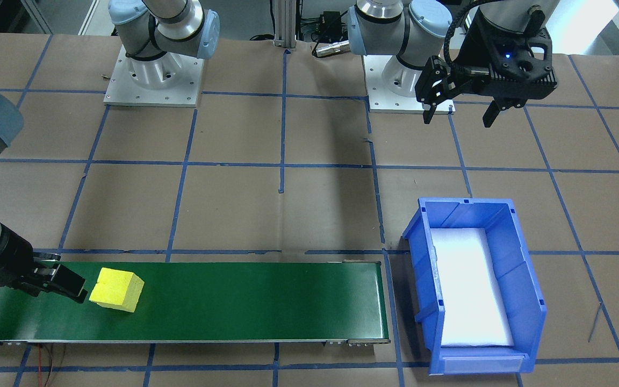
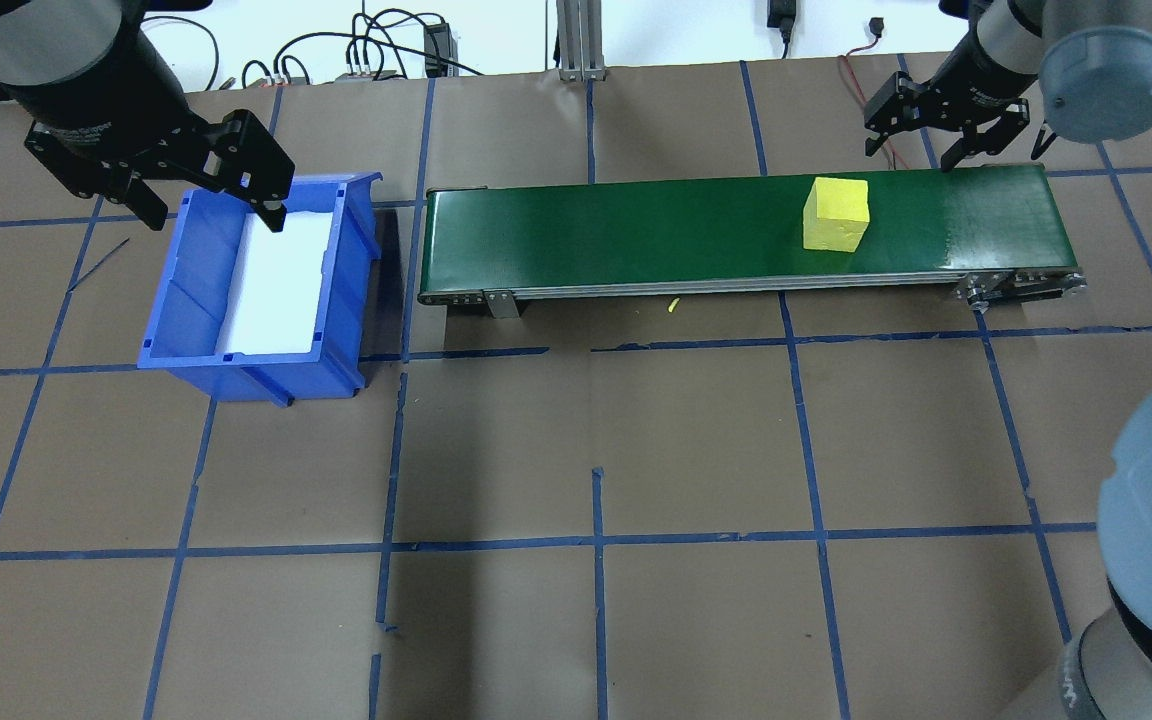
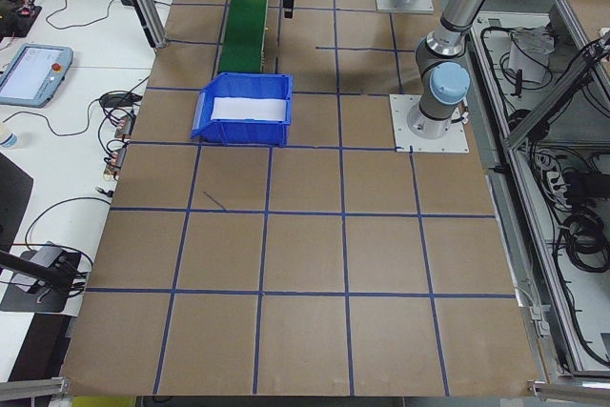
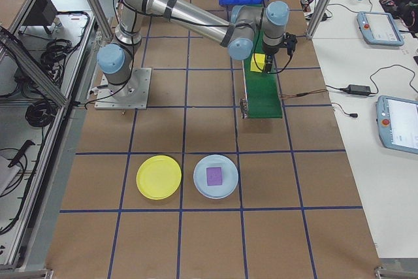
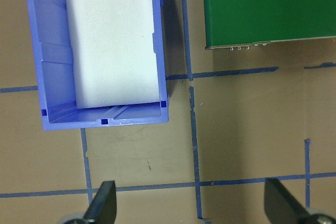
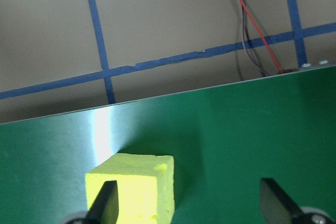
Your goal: Move block left to right into plate
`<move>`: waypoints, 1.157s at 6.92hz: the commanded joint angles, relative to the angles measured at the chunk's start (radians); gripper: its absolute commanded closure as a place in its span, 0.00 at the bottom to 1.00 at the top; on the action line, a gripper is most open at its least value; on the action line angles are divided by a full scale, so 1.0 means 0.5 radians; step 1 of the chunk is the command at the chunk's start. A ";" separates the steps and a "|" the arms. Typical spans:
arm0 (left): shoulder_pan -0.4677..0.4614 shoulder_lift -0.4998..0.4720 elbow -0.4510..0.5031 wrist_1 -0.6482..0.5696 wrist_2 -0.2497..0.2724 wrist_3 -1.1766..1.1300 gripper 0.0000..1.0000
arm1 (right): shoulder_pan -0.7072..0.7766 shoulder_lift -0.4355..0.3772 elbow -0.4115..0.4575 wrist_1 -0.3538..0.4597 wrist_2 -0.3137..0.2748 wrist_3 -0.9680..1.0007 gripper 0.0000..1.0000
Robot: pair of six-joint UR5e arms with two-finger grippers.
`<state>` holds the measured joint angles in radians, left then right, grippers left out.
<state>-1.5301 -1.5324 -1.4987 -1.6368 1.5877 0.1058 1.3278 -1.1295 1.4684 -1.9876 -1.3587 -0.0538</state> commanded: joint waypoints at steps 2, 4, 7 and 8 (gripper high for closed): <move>0.005 0.000 0.000 0.000 0.000 0.000 0.00 | 0.004 0.041 0.097 -0.010 0.076 -0.024 0.06; 0.005 0.000 0.000 0.000 0.000 0.000 0.00 | 0.004 0.084 0.134 -0.010 0.045 -0.036 0.06; 0.002 0.000 0.000 0.000 0.000 0.000 0.00 | 0.001 0.121 0.131 -0.013 -0.166 -0.086 0.40; 0.005 0.000 0.000 0.003 0.000 0.000 0.00 | -0.005 0.115 0.113 -0.019 -0.215 -0.125 0.52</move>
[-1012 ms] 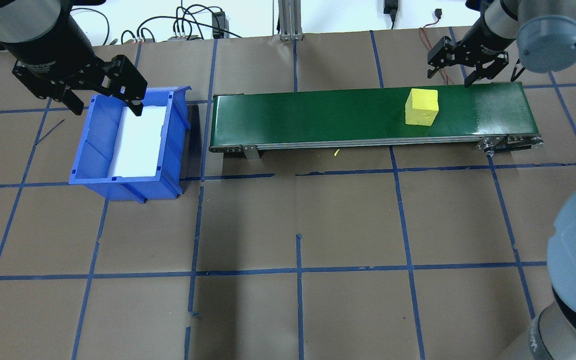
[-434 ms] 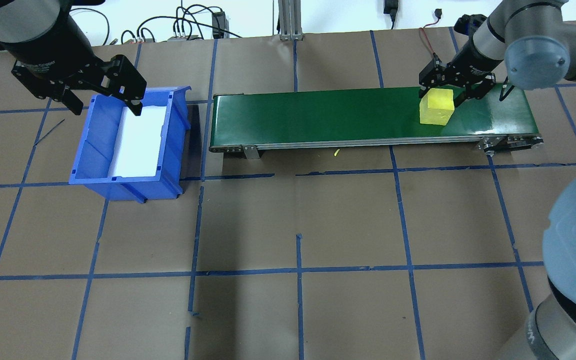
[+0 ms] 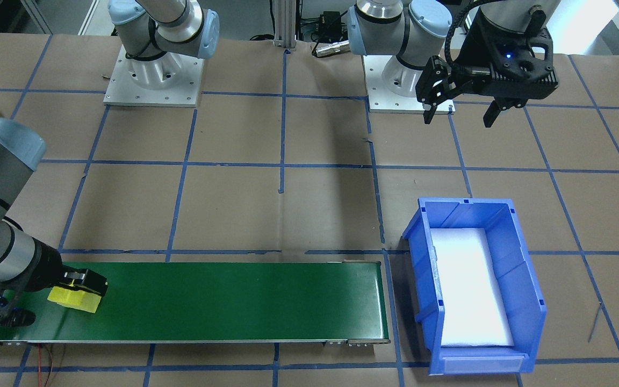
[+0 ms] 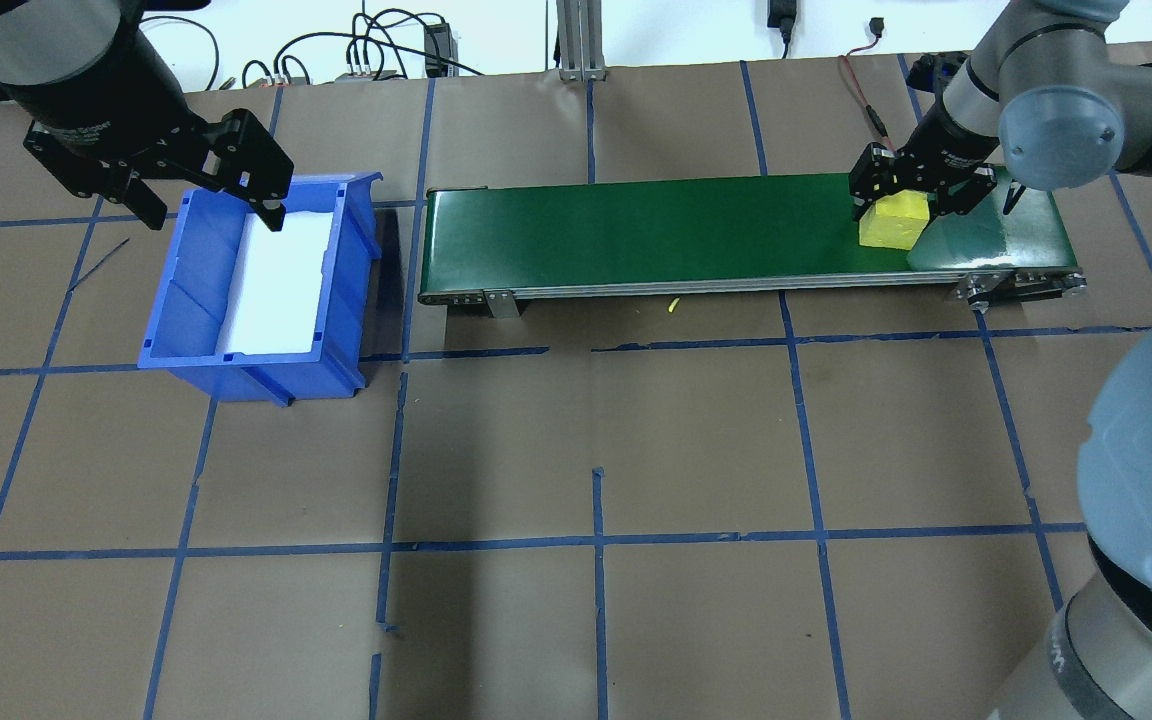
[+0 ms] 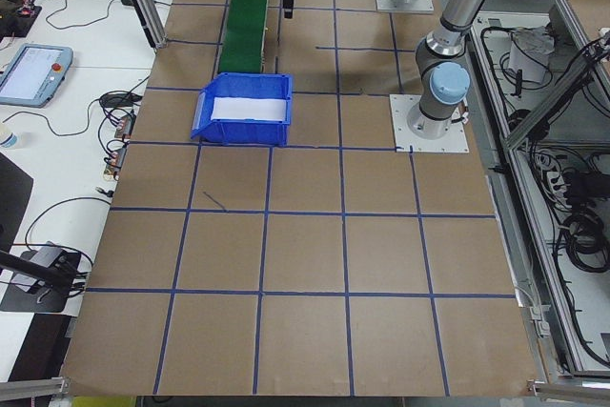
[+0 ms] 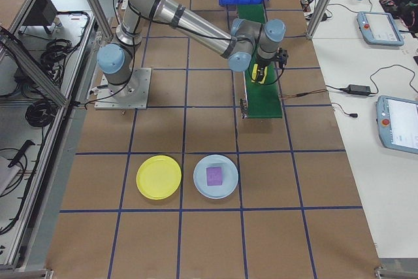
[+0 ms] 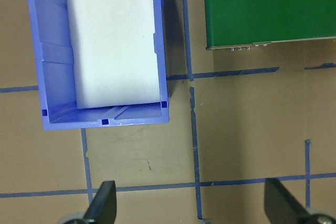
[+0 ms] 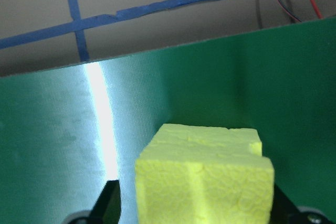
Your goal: Move block left to right into plate
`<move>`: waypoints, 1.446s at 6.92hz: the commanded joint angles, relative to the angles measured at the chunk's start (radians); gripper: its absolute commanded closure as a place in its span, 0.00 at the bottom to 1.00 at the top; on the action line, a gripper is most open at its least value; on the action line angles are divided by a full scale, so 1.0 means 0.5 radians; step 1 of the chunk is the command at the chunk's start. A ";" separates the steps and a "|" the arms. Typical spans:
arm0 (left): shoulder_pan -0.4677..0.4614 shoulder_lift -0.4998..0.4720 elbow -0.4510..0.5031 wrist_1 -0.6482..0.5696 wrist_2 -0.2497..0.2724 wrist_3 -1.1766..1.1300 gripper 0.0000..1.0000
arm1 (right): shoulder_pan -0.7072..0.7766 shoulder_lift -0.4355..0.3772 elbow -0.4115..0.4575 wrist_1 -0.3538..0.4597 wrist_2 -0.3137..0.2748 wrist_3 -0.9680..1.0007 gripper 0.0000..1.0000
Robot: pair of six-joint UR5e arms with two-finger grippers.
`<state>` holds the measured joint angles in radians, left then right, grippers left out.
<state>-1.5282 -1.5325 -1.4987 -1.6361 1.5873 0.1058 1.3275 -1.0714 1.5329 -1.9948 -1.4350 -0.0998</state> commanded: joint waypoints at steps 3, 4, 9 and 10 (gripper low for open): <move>0.004 0.000 0.000 -0.001 0.001 0.000 0.00 | -0.404 -0.023 -0.093 -0.002 -0.397 -0.776 0.56; 0.001 0.000 0.000 -0.001 0.001 0.000 0.00 | -0.628 -0.029 -0.078 0.010 -0.400 -1.092 0.55; 0.004 0.000 0.000 -0.001 0.001 0.000 0.00 | -1.708 -0.305 0.439 0.087 -0.480 -2.142 0.52; 0.004 0.000 0.000 -0.001 0.001 0.000 0.00 | -1.901 -0.312 0.502 0.060 -0.483 -2.260 0.50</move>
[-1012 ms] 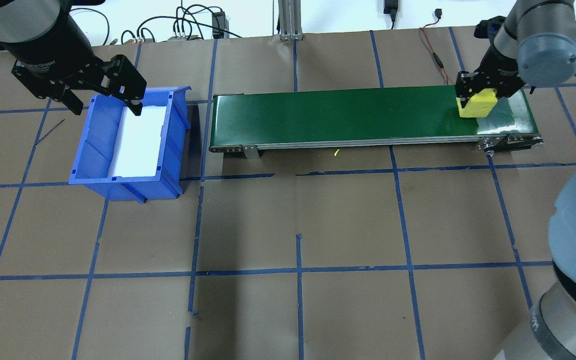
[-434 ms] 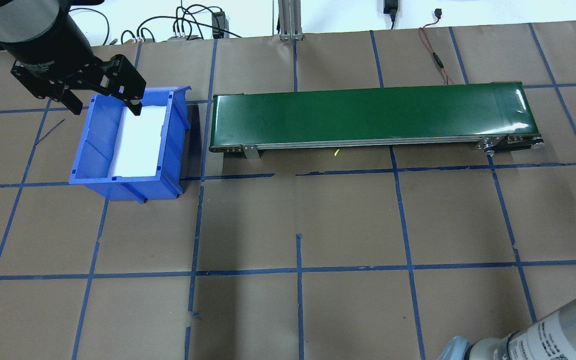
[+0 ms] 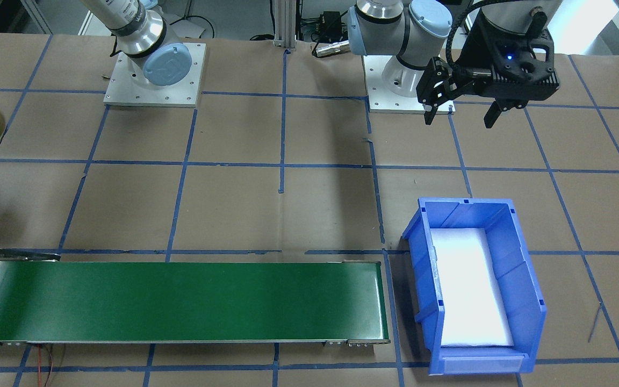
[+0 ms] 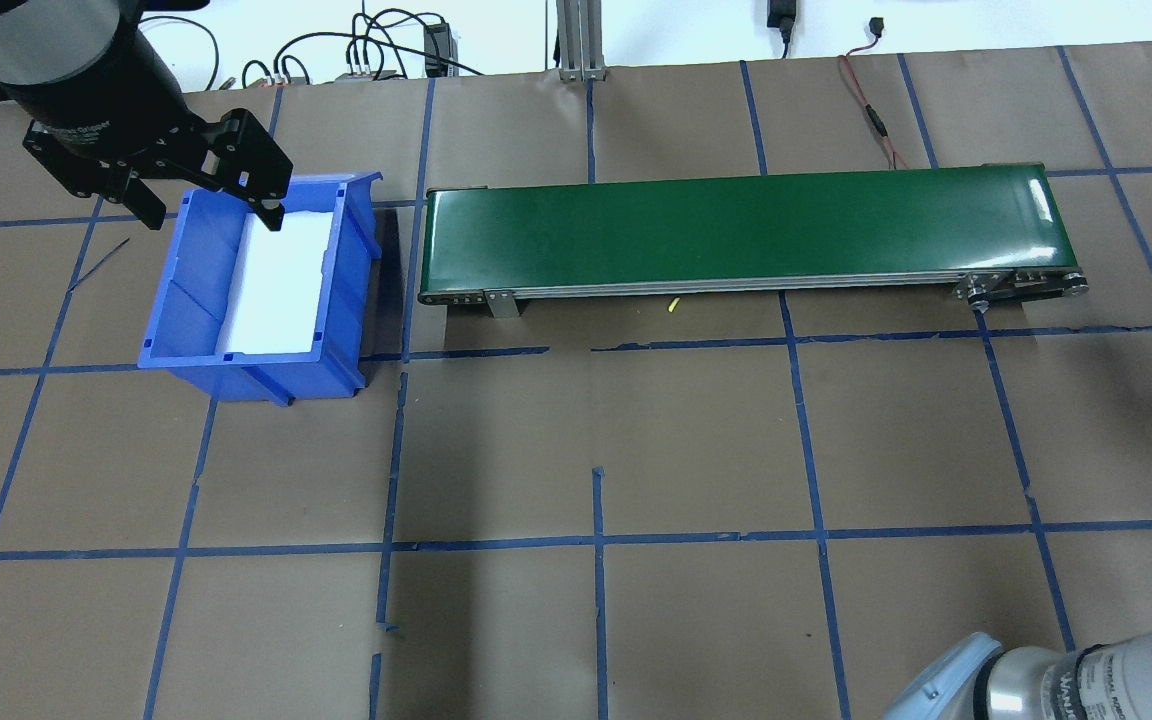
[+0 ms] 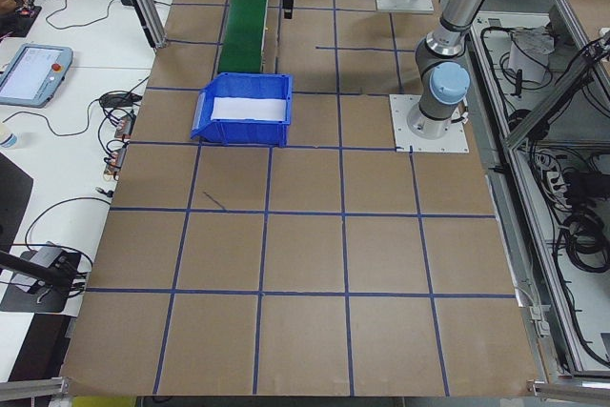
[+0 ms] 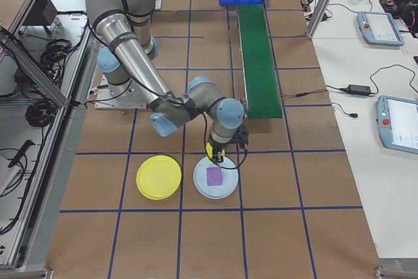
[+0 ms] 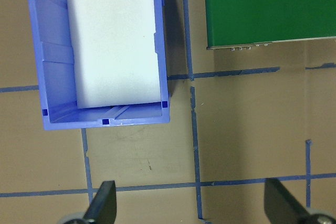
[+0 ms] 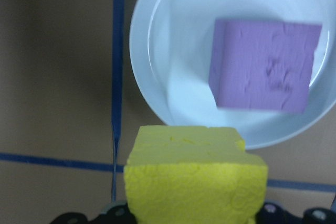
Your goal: Move block left to right into plate
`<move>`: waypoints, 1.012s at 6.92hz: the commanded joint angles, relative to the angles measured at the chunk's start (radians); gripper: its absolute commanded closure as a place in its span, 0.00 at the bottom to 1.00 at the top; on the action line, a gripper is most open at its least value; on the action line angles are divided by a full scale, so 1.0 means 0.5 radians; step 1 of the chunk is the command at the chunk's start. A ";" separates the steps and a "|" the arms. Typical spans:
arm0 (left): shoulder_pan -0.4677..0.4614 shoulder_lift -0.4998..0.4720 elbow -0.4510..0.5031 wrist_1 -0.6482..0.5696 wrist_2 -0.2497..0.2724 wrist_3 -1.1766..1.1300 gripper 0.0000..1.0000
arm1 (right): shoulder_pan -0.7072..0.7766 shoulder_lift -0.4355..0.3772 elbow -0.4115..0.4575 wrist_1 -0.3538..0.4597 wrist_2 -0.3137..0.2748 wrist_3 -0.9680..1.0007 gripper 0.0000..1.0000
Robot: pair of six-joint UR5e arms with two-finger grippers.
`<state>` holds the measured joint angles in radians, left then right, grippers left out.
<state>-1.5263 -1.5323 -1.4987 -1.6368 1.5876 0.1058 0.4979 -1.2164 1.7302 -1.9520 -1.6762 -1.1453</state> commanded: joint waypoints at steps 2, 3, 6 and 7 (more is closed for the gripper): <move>0.000 0.000 0.000 0.003 0.000 0.000 0.00 | -0.486 -0.025 0.156 -0.120 0.026 -0.476 0.47; 0.000 0.000 0.000 0.000 0.000 0.000 0.00 | -0.514 -0.022 0.236 -0.224 0.033 -0.574 0.39; 0.000 0.000 0.000 0.000 0.000 0.000 0.00 | -0.514 -0.022 0.285 -0.256 0.027 -0.560 0.06; -0.003 0.000 0.003 0.000 0.000 -0.003 0.00 | -0.514 -0.009 0.270 -0.250 0.018 -0.541 0.01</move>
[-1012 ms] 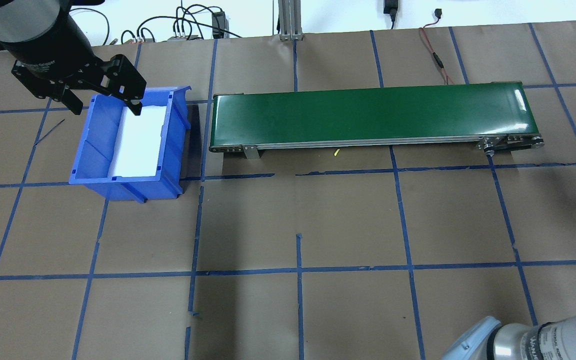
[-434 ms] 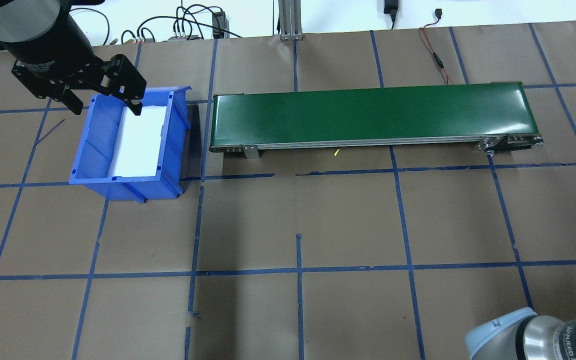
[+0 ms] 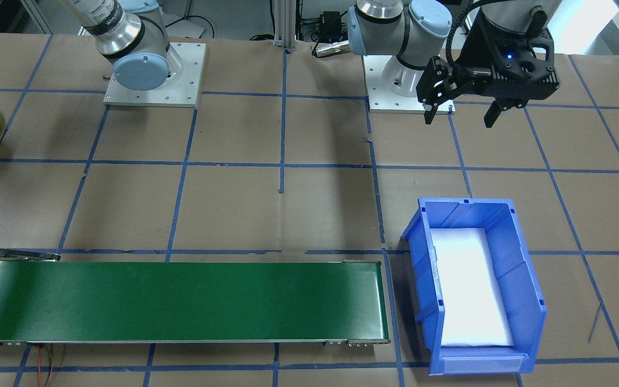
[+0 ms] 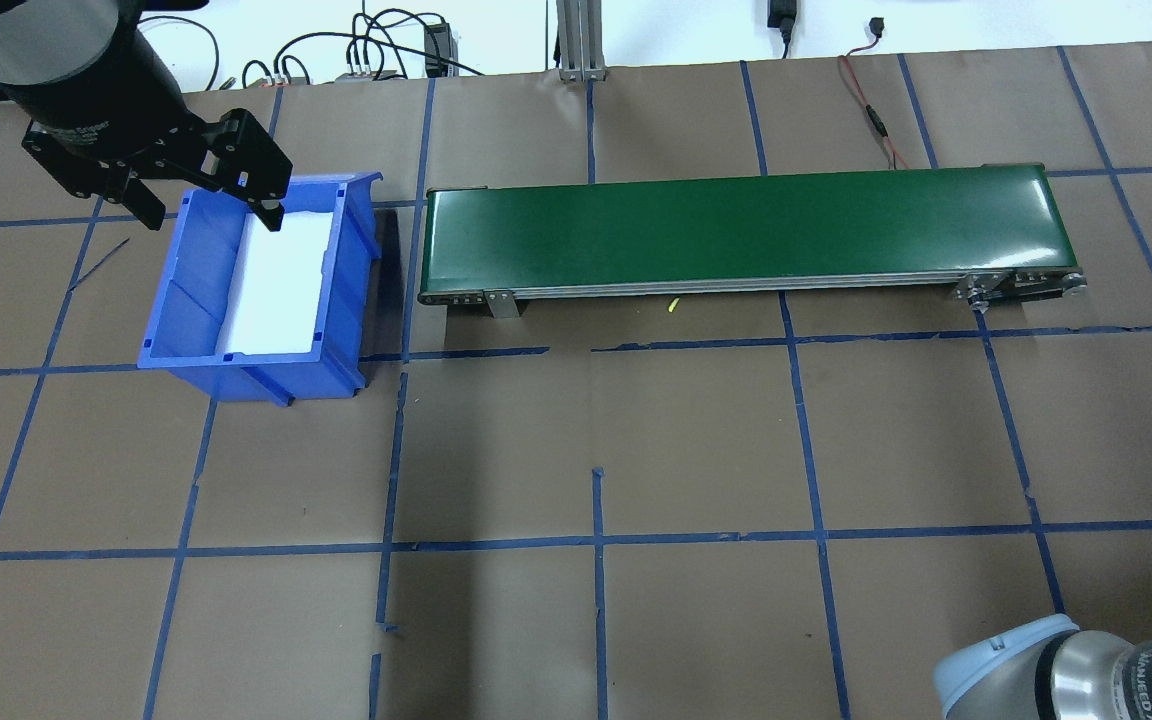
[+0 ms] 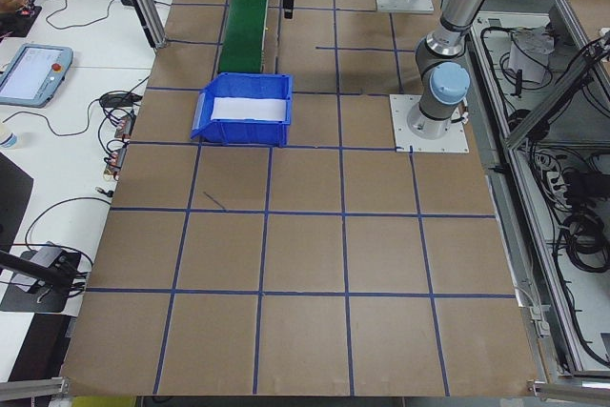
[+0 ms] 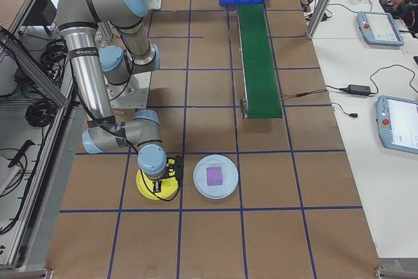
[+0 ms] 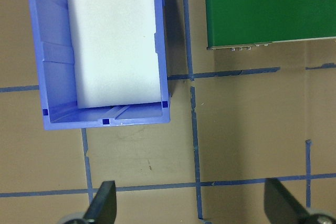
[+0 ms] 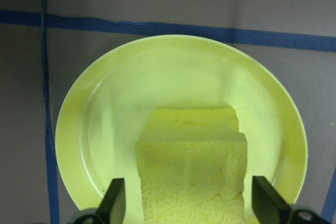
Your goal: Move block left to right into plate
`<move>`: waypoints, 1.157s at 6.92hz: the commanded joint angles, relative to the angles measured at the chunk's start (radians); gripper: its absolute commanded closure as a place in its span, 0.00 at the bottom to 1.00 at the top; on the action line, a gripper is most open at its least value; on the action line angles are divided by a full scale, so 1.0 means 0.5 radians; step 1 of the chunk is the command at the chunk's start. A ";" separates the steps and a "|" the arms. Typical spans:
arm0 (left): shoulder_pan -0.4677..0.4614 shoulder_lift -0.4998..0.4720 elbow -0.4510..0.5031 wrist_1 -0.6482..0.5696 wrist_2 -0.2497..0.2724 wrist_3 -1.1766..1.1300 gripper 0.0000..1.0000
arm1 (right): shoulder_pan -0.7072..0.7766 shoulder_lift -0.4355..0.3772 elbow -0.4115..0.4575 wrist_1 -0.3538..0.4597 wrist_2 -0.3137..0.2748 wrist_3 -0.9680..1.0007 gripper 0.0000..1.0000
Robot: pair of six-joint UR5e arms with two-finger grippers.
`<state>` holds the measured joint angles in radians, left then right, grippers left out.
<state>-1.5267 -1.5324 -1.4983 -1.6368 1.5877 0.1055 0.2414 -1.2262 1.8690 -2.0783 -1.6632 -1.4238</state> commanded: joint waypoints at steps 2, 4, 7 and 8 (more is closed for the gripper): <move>0.001 0.000 0.002 0.000 0.000 0.001 0.00 | 0.044 -0.042 -0.120 0.021 0.010 0.096 0.01; 0.007 0.000 -0.001 0.000 0.000 0.007 0.00 | 0.264 -0.100 -0.426 0.146 0.123 0.178 0.01; 0.013 -0.003 0.002 -0.015 -0.067 0.013 0.00 | 0.660 -0.323 -0.710 0.730 0.114 0.740 0.01; 0.007 -0.012 0.024 -0.018 -0.040 0.004 0.00 | 0.841 -0.455 -0.704 0.985 0.114 1.089 0.00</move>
<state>-1.5217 -1.5347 -1.4950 -1.6423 1.5672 0.1099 0.5652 -1.3827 1.5256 -1.7400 -1.6059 -1.0620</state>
